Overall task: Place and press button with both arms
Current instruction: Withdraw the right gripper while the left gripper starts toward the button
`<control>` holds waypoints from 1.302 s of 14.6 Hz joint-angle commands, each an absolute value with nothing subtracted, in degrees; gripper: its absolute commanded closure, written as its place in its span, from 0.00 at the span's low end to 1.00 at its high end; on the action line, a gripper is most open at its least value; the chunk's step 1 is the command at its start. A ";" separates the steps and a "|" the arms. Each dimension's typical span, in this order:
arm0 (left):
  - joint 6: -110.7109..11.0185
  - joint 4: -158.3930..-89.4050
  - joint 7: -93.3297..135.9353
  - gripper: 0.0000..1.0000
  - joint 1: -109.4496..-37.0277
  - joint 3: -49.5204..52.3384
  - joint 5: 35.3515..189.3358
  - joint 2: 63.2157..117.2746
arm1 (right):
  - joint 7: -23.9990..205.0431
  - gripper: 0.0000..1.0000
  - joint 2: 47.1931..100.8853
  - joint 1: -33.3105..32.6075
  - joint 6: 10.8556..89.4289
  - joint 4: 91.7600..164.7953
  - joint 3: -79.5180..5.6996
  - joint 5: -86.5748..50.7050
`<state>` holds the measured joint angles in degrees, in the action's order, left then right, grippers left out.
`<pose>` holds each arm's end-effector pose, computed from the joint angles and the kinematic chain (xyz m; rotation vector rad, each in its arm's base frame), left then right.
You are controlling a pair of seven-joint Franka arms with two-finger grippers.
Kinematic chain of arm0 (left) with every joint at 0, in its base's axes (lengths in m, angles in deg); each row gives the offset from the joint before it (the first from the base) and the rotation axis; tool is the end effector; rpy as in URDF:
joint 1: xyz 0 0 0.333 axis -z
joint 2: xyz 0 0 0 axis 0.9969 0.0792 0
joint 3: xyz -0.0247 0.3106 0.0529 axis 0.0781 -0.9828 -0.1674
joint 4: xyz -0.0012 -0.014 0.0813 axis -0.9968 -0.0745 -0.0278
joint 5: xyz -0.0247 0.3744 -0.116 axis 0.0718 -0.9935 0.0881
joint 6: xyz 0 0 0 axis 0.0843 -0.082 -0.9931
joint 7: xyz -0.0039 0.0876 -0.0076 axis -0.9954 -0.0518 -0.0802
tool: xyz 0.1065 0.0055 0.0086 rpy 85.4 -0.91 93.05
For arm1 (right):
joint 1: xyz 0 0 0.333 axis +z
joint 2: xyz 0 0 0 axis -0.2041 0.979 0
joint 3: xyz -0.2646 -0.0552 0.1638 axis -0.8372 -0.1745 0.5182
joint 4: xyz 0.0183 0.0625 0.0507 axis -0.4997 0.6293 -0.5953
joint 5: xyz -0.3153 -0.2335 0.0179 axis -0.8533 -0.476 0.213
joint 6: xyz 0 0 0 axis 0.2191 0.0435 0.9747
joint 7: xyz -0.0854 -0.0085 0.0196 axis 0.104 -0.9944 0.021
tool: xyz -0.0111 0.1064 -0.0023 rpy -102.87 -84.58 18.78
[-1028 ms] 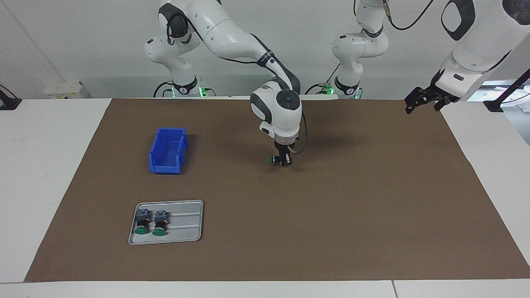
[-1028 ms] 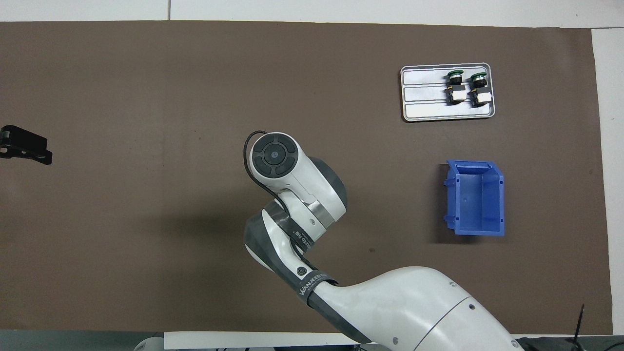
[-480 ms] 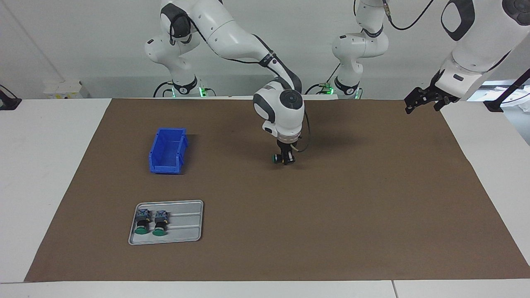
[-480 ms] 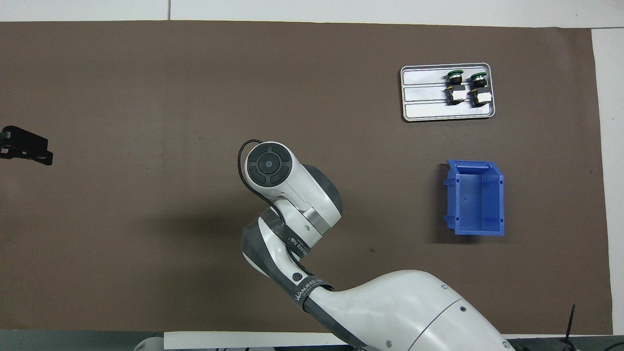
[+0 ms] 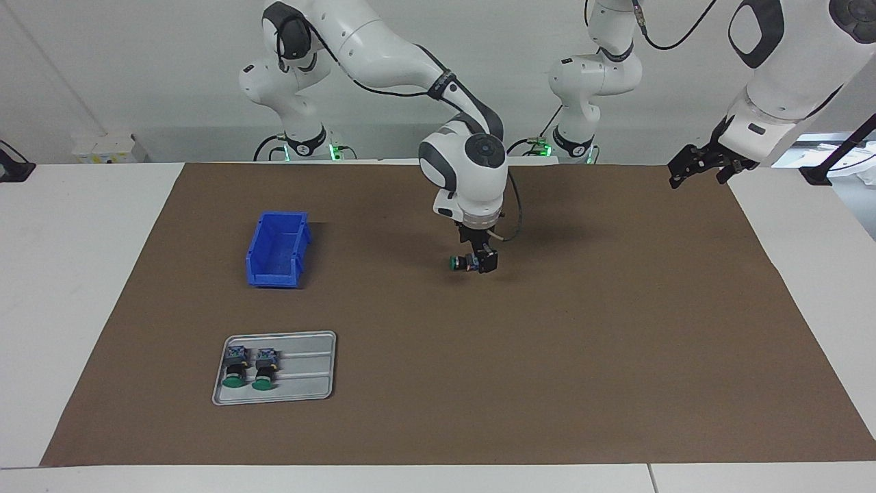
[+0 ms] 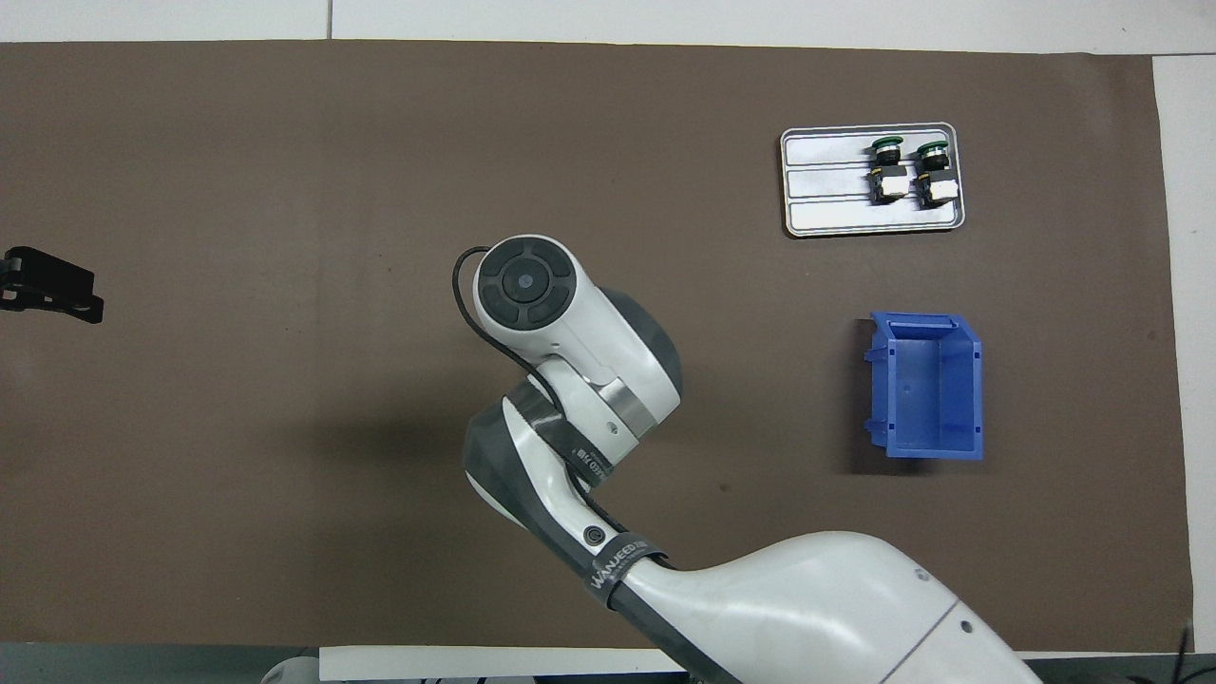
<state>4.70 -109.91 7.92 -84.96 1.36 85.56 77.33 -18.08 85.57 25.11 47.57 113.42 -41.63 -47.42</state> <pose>0.5230 -0.0292 0.6020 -3.0961 0.0363 0.2259 0.5314 0.4322 0.3799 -2.6934 1.6142 0.0614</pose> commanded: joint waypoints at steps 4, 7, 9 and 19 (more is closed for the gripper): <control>3.90 -111.99 8.06 0.00 -84.58 1.28 84.57 75.44 | 16.36 0.00 72.87 9.78 35.83 114.44 -41.12 -46.68; 3.64 -112.00 8.14 0.00 -83.01 1.28 84.57 75.44 | 36.40 0.00 67.86 2.93 28.90 114.44 -41.21 -46.77; 3.55 -112.08 9.80 0.00 -82.64 1.28 84.57 75.44 | 48.80 0.00 65.57 -0.68 24.76 114.26 -41.56 -46.85; -2.94 -118.49 49.67 0.00 -71.49 1.72 86.32 75.26 | 82.59 0.00 58.70 -9.67 13.93 114.70 -42.44 -53.01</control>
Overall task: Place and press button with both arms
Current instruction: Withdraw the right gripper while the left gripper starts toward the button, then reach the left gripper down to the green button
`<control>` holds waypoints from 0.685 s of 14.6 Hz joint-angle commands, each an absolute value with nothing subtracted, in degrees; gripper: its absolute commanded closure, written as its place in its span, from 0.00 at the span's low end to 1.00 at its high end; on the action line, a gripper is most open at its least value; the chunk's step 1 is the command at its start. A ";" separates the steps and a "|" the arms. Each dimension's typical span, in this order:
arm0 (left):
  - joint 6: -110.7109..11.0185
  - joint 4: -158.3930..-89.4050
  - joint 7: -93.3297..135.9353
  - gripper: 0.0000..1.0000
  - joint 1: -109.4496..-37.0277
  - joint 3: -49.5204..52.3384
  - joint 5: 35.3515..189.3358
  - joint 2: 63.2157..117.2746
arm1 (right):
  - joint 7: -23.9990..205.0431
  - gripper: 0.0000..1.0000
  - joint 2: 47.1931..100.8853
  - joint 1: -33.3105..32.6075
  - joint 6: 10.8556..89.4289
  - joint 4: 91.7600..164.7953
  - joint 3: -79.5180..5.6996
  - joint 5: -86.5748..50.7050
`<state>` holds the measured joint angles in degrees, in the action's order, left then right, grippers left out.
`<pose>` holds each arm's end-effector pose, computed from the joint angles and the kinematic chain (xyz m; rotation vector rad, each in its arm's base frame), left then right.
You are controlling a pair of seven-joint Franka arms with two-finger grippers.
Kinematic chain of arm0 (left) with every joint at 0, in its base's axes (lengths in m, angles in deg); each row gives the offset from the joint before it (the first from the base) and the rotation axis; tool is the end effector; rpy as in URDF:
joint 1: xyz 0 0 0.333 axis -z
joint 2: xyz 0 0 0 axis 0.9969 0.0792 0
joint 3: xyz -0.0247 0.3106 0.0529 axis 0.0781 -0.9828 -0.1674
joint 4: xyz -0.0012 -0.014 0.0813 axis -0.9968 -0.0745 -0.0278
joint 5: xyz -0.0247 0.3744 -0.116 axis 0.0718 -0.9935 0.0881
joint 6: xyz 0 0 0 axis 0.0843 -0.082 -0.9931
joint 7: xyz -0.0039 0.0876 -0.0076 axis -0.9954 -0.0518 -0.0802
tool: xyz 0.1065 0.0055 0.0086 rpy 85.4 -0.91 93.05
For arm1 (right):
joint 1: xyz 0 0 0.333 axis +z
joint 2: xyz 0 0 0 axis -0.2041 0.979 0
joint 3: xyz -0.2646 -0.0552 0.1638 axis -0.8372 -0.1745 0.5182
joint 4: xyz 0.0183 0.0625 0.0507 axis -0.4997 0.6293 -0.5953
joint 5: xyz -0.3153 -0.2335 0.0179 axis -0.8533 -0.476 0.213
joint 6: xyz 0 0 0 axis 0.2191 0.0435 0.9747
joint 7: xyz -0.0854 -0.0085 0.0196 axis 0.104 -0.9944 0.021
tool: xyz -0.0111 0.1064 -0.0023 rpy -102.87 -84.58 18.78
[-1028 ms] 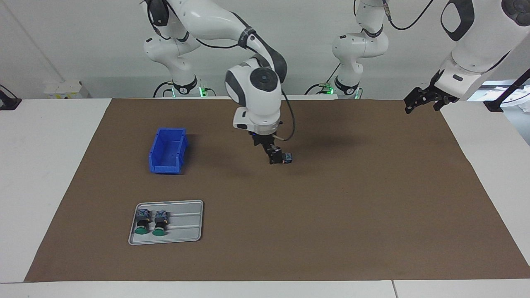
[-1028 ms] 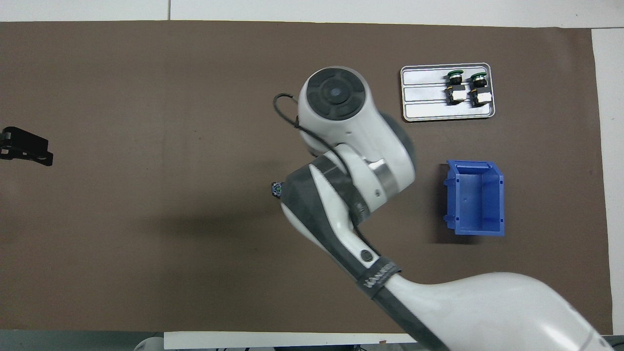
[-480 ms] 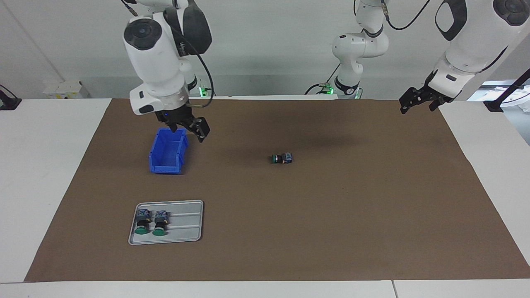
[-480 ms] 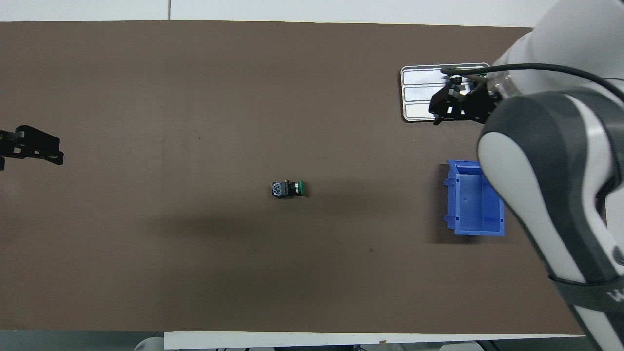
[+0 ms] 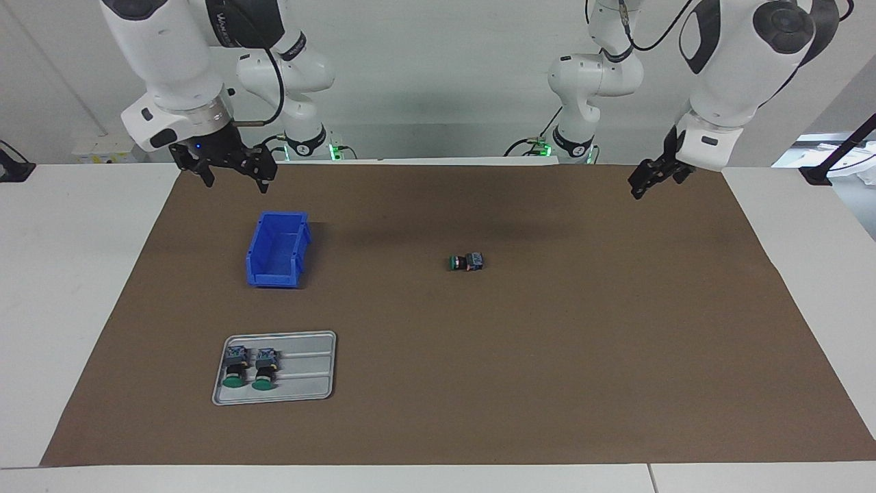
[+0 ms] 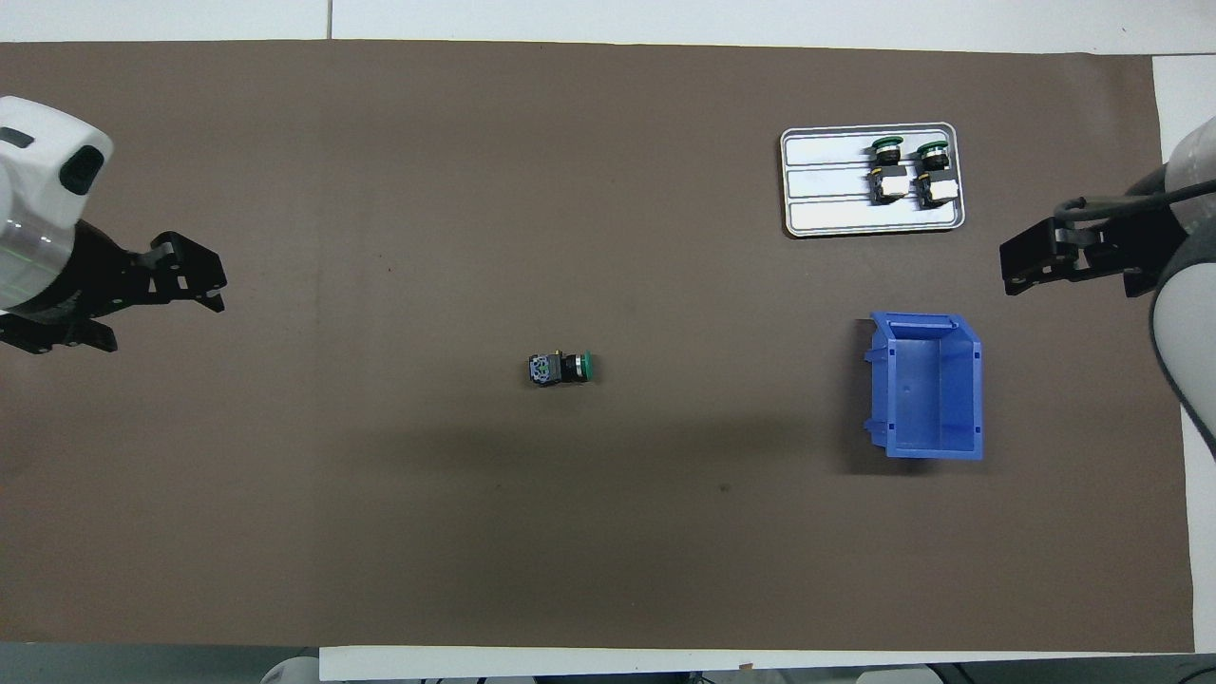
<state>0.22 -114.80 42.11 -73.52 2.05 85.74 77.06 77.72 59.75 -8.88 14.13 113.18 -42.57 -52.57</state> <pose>0.5074 -0.1398 0.5707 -2.9964 -0.5448 0.1870 0.5419 0.0334 0.6164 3.0534 -0.0162 -0.2075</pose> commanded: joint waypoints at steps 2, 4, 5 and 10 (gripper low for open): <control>-4.79 -119.64 59.07 0.00 -68.69 1.63 88.00 76.57 | 82.61 0.00 57.21 -11.33 12.53 116.97 -42.62 -53.01; -7.25 -119.73 72.33 0.00 -65.26 1.63 88.17 79.47 | 82.52 0.00 57.12 -11.60 12.96 117.25 -42.62 -53.01; -8.05 -119.73 77.18 0.00 -63.94 1.72 88.43 80.53 | 82.52 0.00 57.20 -11.60 13.83 117.25 -42.53 -52.83; -15.34 -121.31 100.23 0.00 -57.34 1.63 90.71 84.74 | 82.61 0.00 57.20 -12.30 16.83 118.04 -42.61 -51.78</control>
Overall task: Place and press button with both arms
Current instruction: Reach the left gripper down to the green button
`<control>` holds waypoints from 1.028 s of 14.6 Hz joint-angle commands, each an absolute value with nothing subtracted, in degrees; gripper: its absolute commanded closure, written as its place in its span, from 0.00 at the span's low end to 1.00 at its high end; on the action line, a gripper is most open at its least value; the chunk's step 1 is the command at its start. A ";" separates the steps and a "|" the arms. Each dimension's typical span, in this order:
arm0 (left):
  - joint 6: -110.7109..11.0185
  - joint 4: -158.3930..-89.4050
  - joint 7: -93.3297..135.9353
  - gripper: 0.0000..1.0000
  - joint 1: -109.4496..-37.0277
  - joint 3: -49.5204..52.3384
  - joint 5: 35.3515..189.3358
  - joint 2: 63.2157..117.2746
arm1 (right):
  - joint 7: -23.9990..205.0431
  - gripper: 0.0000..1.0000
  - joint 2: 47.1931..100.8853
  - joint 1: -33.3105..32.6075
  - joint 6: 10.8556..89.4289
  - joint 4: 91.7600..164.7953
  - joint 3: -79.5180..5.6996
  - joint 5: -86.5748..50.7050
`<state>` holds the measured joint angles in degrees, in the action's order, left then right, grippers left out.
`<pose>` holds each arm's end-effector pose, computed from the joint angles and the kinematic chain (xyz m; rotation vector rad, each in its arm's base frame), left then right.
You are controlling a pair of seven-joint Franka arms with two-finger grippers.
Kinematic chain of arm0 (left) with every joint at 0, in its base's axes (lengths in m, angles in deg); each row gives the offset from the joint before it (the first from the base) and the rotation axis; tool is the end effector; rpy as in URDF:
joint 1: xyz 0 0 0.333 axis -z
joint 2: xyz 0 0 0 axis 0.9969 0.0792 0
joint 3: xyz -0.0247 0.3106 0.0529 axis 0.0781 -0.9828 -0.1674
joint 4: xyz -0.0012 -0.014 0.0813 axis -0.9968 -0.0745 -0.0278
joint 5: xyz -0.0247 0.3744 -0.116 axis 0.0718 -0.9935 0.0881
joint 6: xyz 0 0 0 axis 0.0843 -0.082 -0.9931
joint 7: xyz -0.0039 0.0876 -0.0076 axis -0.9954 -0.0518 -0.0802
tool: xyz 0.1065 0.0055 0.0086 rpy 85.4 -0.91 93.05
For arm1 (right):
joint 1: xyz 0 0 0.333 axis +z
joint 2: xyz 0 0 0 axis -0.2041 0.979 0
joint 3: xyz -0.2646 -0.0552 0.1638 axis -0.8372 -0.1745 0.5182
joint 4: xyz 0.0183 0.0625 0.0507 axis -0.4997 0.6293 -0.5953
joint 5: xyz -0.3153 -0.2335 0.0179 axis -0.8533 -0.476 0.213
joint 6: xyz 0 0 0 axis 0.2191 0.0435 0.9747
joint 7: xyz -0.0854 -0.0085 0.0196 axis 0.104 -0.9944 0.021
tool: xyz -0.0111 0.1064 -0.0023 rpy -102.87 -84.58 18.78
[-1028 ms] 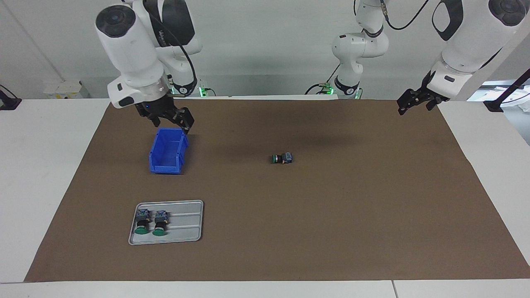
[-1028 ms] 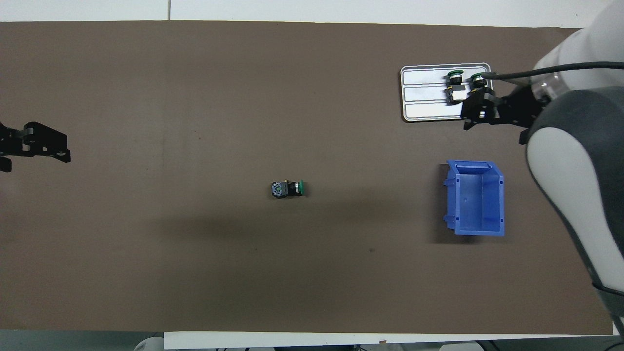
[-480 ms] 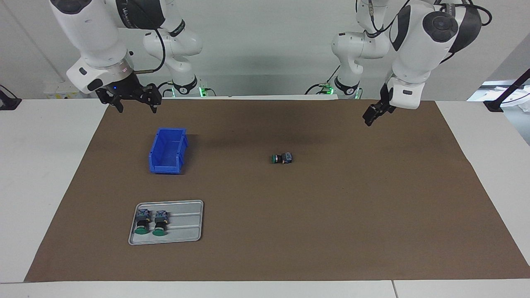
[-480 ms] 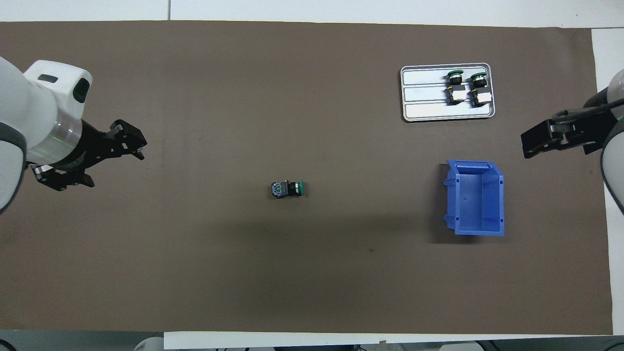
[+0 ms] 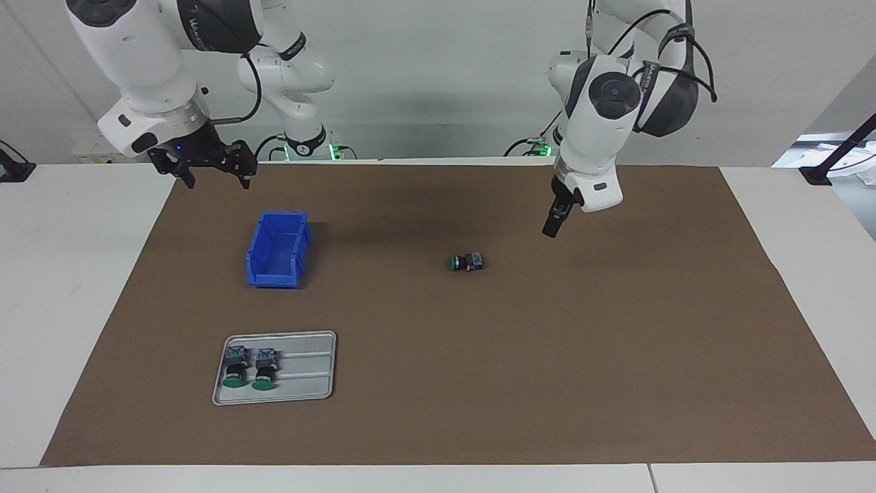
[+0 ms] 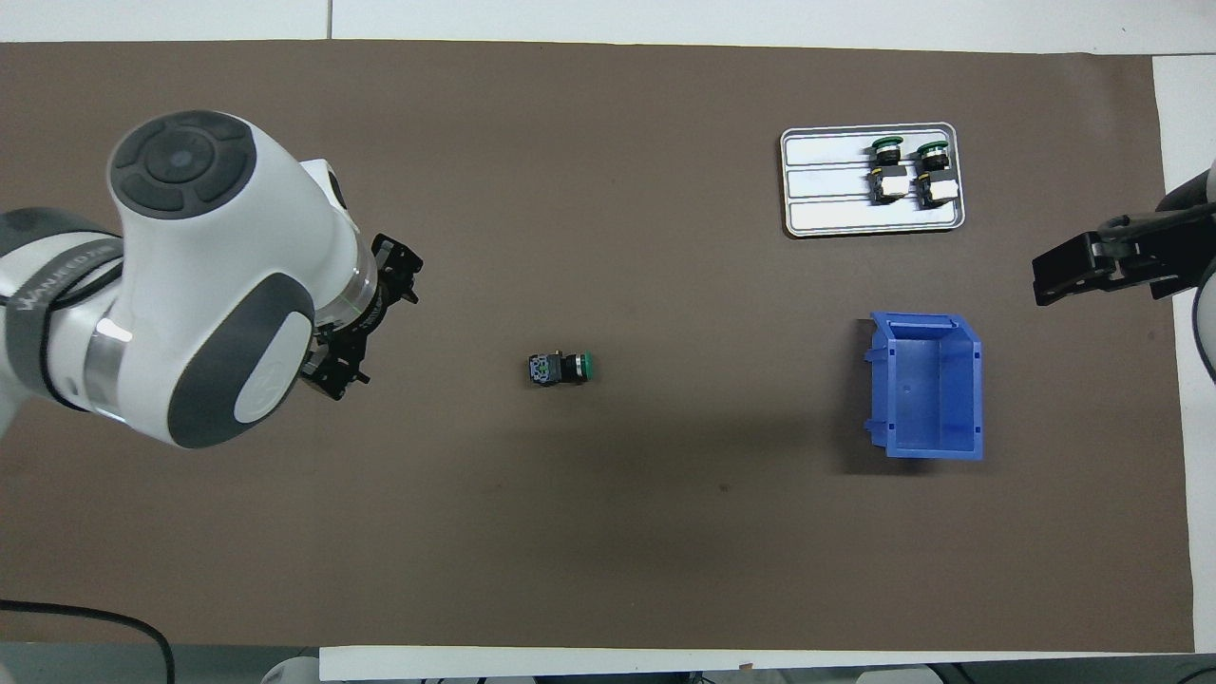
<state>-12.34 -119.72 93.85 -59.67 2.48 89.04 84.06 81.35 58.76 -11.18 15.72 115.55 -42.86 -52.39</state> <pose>0.4890 -0.2835 0.4799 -2.6497 -1.4866 0.1569 0.5398 0.0094 0.6089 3.0634 0.0146 -0.2091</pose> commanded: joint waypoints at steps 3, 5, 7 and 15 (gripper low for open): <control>-24.63 -125.16 112.78 0.00 -54.36 1.72 90.99 85.72 | 82.52 0.00 57.12 -12.92 16.74 117.95 -42.62 -51.78; -31.93 -129.38 116.93 0.00 -51.45 1.72 91.51 85.90 | 82.61 0.00 57.12 -12.74 16.74 117.95 -42.53 -51.86; -34.06 -128.96 120.28 0.00 -50.39 1.72 92.39 88.95 | 82.61 0.00 57.12 -12.30 16.74 117.95 -42.44 -51.78; -36.79 -124.65 126.35 0.01 -46.26 1.55 94.41 97.32 | 82.61 0.00 57.12 -12.30 16.74 117.95 -42.44 -51.78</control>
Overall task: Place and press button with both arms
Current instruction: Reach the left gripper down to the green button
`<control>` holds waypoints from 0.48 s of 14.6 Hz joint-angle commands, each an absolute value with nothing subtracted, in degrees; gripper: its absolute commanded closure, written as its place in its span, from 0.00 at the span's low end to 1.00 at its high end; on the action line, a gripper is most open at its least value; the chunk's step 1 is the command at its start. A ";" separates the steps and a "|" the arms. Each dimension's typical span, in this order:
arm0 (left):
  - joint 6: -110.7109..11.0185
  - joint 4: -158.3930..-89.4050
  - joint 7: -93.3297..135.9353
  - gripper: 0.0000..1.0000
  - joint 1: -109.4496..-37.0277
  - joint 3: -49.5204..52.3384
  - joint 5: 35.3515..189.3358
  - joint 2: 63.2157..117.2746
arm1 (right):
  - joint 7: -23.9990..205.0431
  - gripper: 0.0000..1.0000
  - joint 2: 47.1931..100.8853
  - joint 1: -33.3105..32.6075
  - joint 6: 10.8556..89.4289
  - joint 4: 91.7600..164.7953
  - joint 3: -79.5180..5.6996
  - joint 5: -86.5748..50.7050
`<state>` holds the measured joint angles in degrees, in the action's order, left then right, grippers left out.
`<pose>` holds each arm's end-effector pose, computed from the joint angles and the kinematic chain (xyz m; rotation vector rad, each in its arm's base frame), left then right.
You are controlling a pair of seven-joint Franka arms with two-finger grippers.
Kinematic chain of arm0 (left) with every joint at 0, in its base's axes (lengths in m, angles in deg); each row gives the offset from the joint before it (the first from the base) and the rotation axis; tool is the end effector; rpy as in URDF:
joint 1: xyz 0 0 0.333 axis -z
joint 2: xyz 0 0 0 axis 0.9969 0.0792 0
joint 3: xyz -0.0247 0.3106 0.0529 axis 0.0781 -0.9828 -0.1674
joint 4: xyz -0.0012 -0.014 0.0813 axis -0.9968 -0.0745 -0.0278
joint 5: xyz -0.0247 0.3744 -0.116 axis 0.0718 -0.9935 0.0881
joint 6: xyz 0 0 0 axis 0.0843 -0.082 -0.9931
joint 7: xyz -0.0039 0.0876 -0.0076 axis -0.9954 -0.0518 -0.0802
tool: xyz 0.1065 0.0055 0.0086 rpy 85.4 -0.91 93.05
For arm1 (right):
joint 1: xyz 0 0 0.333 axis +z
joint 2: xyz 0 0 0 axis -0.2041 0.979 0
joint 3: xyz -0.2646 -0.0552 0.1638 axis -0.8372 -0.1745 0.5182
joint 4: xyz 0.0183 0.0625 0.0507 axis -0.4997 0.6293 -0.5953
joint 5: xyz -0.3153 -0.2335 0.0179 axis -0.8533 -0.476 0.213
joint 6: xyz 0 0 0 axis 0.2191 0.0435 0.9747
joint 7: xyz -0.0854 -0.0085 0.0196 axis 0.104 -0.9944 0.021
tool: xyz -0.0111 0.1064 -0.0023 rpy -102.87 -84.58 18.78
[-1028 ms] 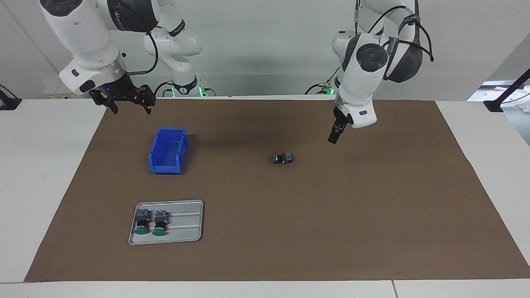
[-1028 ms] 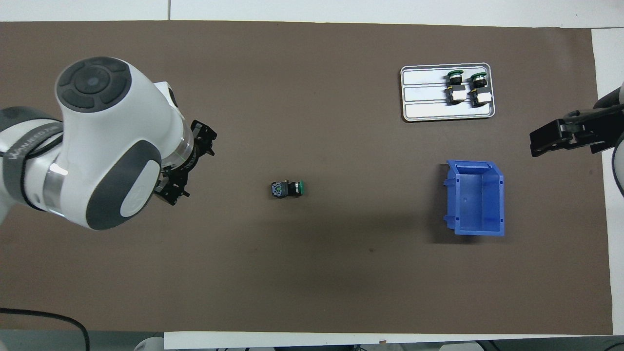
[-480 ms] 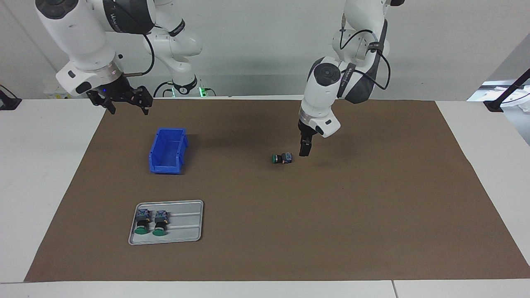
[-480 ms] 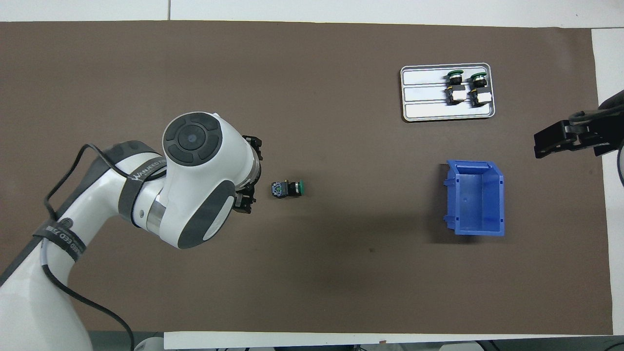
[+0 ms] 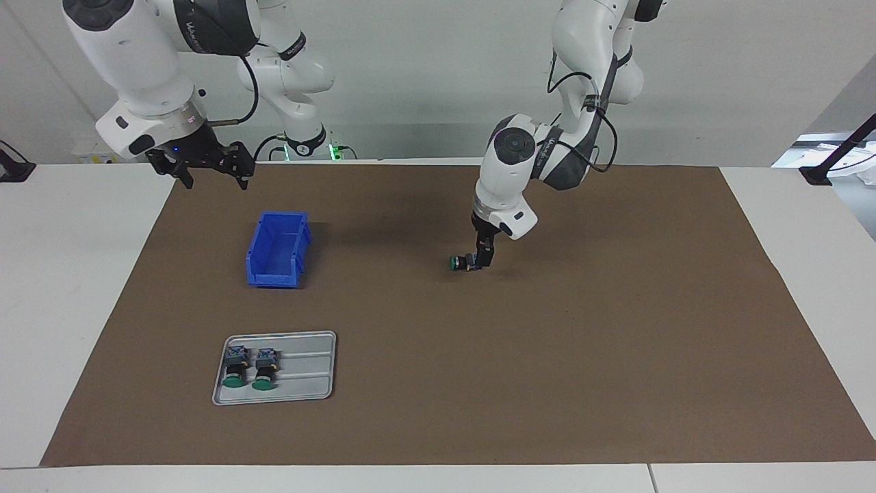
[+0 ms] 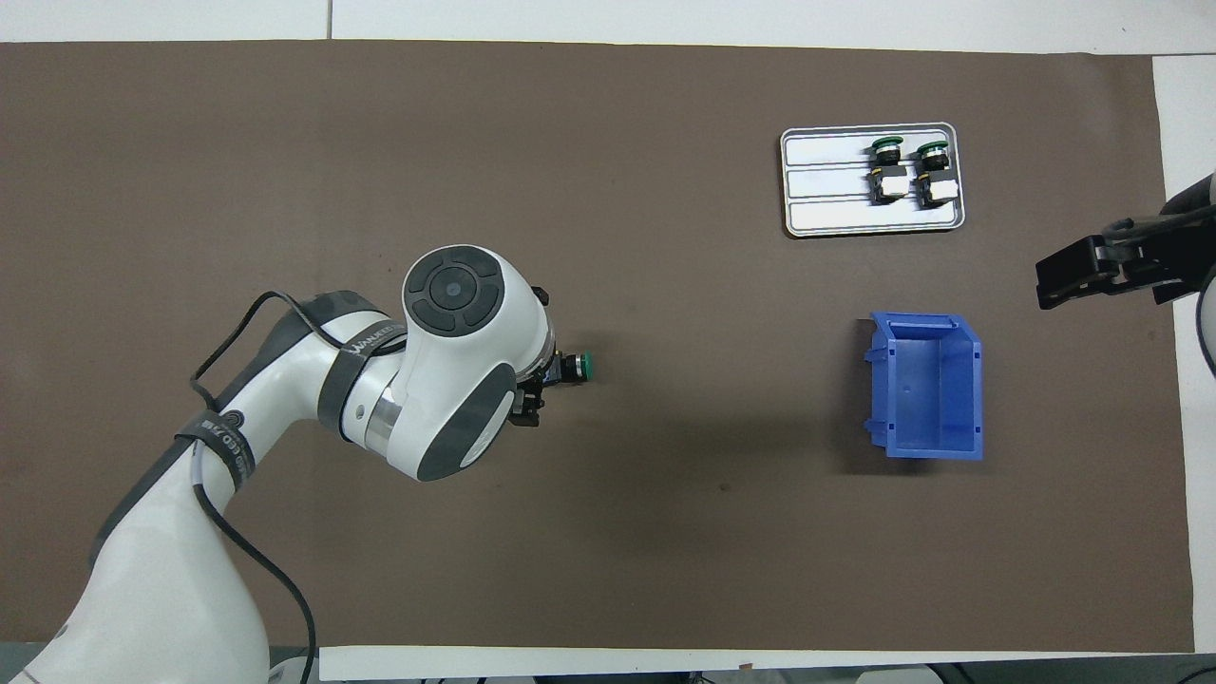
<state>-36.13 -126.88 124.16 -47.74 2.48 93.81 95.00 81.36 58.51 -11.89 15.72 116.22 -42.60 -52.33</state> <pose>0.4457 -0.4024 0.3441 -2.3791 -2.0144 0.1841 0.5382 0.0052 0.6059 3.0640 0.0033 -0.2208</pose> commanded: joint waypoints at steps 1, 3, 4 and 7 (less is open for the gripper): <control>-37.66 -124.04 127.84 0.01 -46.08 1.55 94.41 97.58 | 82.61 0.00 57.12 -12.30 16.74 117.95 -42.44 -51.78; -38.81 -123.68 128.55 0.01 -44.86 1.55 94.33 99.78 | 82.61 0.00 57.12 -12.39 16.74 117.95 -42.44 -51.78; -38.90 -123.60 128.99 0.01 -44.68 1.55 94.33 99.87 | 82.61 0.00 57.12 -12.39 16.74 117.95 -42.44 -51.78; -40.31 -123.68 129.70 0.02 -44.59 1.46 94.24 101.45 | 82.61 0.00 57.12 -12.39 16.74 117.95 -42.44 -51.78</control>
<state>-39.02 -124.42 128.82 -45.47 2.40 93.84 99.81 81.36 58.51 -11.89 15.72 116.23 -42.60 -52.33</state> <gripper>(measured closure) 0.018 0.000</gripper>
